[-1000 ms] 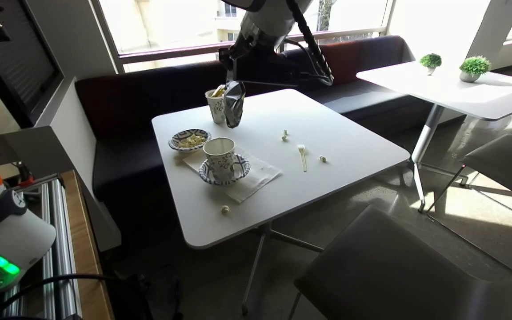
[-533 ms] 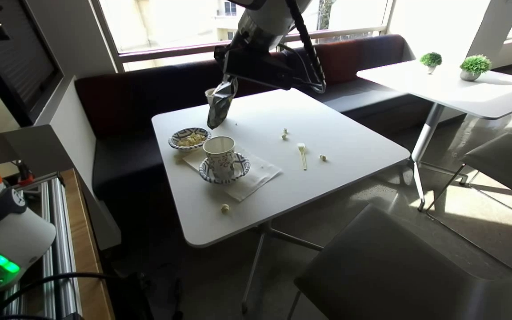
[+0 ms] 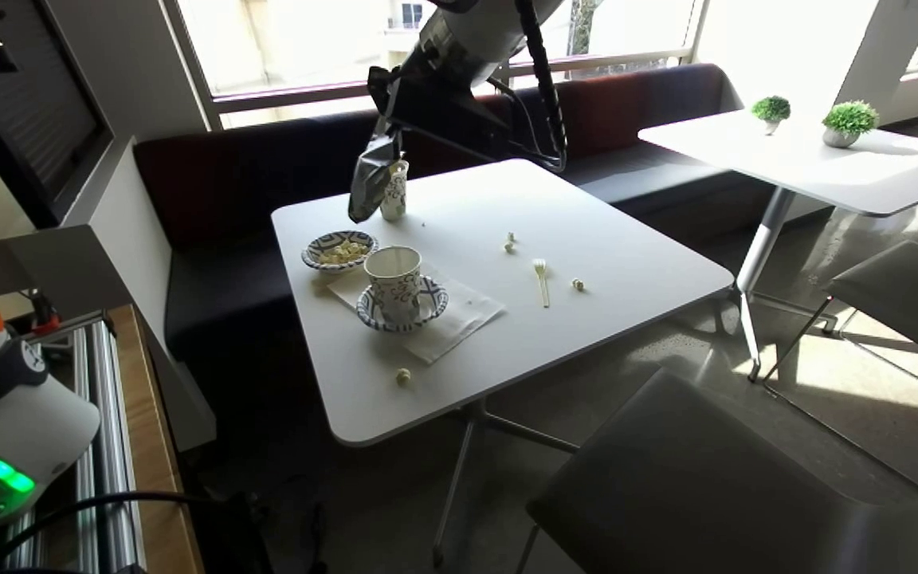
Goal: Pour the content in the snack package into the styrofoam cup
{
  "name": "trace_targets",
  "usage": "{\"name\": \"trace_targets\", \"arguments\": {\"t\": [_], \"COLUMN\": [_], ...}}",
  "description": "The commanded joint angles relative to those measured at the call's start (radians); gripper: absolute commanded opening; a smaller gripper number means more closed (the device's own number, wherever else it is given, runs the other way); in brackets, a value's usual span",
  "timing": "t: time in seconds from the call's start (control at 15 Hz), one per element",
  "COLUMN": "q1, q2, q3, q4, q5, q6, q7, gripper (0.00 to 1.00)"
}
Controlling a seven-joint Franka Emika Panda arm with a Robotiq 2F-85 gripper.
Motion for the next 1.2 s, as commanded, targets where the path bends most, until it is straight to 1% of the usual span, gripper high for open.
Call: {"name": "trace_targets", "arguments": {"t": [0.0, 0.07, 0.13, 0.2, 0.27, 0.33, 0.4, 0.47, 0.53, 0.6, 0.67, 0.73, 0.8, 0.87, 1.0, 1.13], "q1": [-0.023, 0.012, -0.026, 0.001, -0.030, -0.008, -0.015, -0.007, 0.008, -0.019, 0.009, -0.009, 0.002, -0.001, 0.002, -0.004], "q2": [0.045, 0.006, 0.050, 0.027, 0.065, 0.042, 0.058, 0.048, 0.053, 0.066, 0.048, 0.047, 0.036, 0.035, 0.029, 0.041], "q3": [-0.003, 0.000, -0.001, 0.001, 0.000, 0.001, 0.002, 0.002, 0.004, 0.005, 0.008, 0.010, 0.013, 0.013, 0.015, 0.014], "q4": [0.058, -0.008, 0.056, 0.009, 0.068, 0.020, 0.040, 0.018, 0.014, 0.041, 0.007, 0.018, 0.008, 0.012, 0.011, 0.025], "q5": [0.002, -0.039, 0.022, -0.006, 0.031, 0.020, 0.028, 0.025, -0.021, 0.028, -0.015, 0.033, 0.021, 0.022, 0.007, 0.012], "q6": [-0.146, 0.149, -0.100, 0.111, -0.117, 0.040, -0.027, 0.031, 0.149, -0.026, 0.193, 0.086, 0.175, 0.157, 0.183, 0.156], "q7": [0.035, -0.061, -0.007, -0.062, 0.006, -0.025, -0.001, -0.009, -0.094, 0.008, -0.111, -0.058, -0.103, -0.092, -0.105, -0.087], "gripper": [0.00, 0.00, 0.00, 0.00, 0.00, 0.00, 0.00, 0.00, 0.00, 0.00, 0.00, 0.00, 0.00, 0.00, 0.00, 0.01]}}
